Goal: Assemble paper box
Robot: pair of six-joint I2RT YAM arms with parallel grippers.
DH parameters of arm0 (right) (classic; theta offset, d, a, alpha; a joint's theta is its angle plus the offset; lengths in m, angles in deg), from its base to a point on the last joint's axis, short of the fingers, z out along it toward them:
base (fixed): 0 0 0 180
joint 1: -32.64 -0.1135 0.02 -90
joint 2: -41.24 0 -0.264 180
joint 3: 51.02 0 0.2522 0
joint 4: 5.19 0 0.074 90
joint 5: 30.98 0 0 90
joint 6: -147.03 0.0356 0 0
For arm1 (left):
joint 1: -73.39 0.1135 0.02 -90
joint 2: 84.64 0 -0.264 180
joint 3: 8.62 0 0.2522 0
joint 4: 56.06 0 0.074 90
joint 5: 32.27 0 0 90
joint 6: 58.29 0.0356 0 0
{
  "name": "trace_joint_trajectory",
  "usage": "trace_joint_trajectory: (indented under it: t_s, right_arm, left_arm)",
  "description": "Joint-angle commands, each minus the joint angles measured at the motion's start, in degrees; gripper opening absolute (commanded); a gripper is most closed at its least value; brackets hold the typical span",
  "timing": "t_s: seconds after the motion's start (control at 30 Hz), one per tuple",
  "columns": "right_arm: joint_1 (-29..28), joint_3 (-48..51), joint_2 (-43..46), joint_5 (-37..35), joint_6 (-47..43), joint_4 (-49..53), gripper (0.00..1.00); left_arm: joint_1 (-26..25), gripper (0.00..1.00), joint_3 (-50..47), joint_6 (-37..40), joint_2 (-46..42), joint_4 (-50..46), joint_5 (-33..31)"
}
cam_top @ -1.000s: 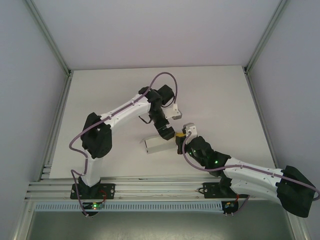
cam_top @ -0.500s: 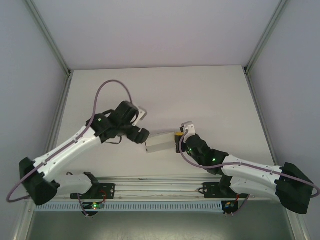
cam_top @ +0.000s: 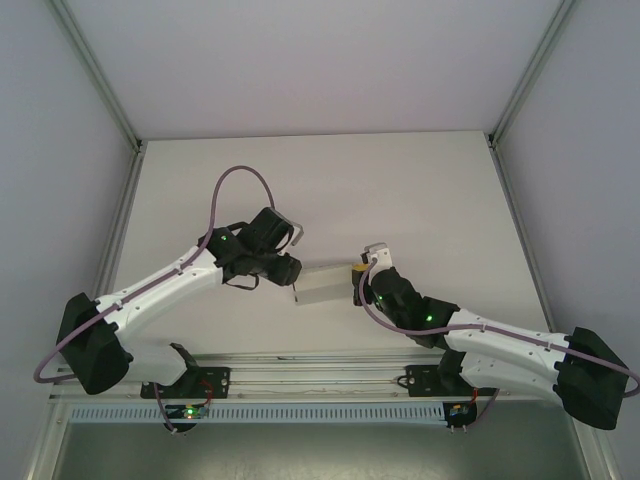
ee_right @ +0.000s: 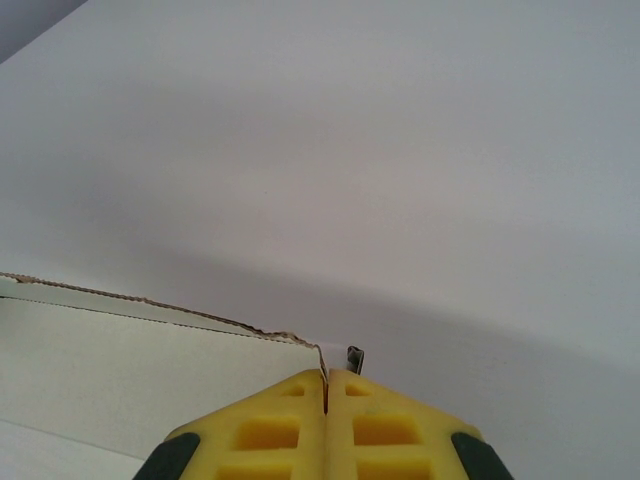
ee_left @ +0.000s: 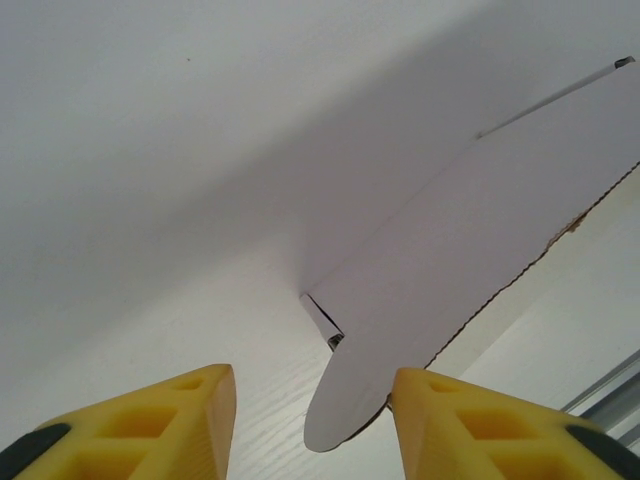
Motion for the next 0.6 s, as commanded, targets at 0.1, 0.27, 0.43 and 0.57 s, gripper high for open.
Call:
trace_joint_trajectory:
  t_s: [0.1, 0.27, 0.43, 0.57]
  right_arm:
    - [-0.63, 0.36, -1.27, 1.12, 0.97, 5.59, 0.00]
    - [-0.55, -0.43, -2.66, 1.30, 1.23, 6.13, 0.00]
    - [-0.59, -0.61, -2.39, 1.21, 1.32, 6.80, 0.00]
    - [-0.56, -0.86, -2.43, 1.51, 1.33, 7.22, 0.00]
  left_arm:
    - [-2.17, 0.42, 0.45, -1.25, 1.25, 1.86, 2.68]
    - [-2.47, 0.56, 0.84, -1.04, -1.25, 0.16, 0.30]
    - [-2.44, 0.64, 1.05, -0.56, -2.98, -0.76, 0.47]
    - [-2.44, 0.53, -0.47, -1.06, -2.22, 0.33, 1.16]
